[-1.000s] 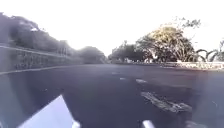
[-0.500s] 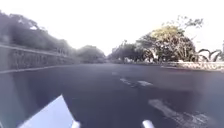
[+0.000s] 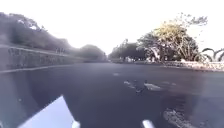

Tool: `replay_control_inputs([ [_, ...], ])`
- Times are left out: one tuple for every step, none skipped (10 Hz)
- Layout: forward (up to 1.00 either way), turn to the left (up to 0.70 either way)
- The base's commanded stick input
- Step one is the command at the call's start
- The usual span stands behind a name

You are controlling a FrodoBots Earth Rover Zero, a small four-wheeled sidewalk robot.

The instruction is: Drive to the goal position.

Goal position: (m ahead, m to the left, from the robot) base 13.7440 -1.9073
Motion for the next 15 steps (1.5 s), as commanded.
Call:
replay_control_inputs([
  [0.85,0.0],
  [0.85,0.0],
  [0.85,0.0],
  [0.85,0.0],
  [0.85,0.0],
  [0.85,0.0],
  [0.85,0.0],
  [0.85,0.0],
  [0.85,0.0],
  [0.85,0.0],
  [0.85,0.0],
  [0.85,0.0],
  [0.85,0.0],
  [0.85,0.0],
  [0.85,0.0],
])
